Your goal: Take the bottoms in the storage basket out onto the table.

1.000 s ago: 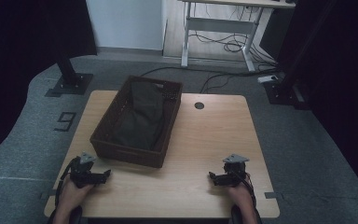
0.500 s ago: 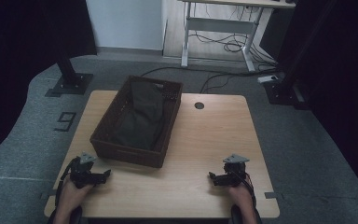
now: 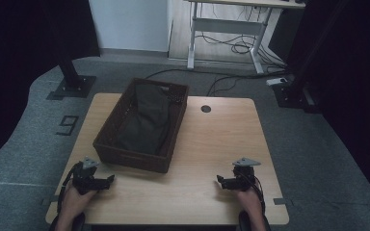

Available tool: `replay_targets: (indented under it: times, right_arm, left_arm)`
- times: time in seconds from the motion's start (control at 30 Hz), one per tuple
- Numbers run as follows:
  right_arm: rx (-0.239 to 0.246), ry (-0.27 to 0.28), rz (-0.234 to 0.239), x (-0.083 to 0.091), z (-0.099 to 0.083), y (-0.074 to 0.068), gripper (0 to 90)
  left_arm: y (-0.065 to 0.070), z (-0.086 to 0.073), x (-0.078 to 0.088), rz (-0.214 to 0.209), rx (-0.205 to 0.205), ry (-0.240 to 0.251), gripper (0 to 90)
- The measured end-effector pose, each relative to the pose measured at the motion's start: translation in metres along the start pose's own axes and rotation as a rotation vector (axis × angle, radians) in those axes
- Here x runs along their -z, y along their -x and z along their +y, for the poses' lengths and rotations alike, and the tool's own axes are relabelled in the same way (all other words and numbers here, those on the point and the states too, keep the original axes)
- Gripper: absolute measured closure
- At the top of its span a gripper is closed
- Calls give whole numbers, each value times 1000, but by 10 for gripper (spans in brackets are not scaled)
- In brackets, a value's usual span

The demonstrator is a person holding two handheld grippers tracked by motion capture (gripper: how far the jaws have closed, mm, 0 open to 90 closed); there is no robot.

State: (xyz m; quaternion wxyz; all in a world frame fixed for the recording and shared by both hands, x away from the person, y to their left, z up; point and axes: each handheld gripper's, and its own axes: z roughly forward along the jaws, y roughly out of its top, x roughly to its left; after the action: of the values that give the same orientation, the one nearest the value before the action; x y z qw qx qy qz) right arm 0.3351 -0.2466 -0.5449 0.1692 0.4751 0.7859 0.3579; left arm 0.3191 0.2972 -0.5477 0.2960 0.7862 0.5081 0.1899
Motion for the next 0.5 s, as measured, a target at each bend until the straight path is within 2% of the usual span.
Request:
replay_targets:
  times: [0.17,0.23,0.3,0.33,0.37,0.5]
  right_arm:
    - [18,21,13,6,9,-4,49]
    - [12,31,41,9,15,-7,52]
    - [8,33,48,10,17,-8,54]
    - [1,39,71,11,21,-11,56]
    - [1,39,71,11,21,-11,56]
    - [23,40,96,11,30,-17,66]
  left_arm:
    - [0,0,0,0,1,0,0]
    - [0,0,0,1,2,0,0]
    - [0,0,0,1,2,0,0]
    - [1,0,0,2,3,0,0]
    - [1,0,0,2,3,0,0]
    - [1,0,0,2,4,0,0]
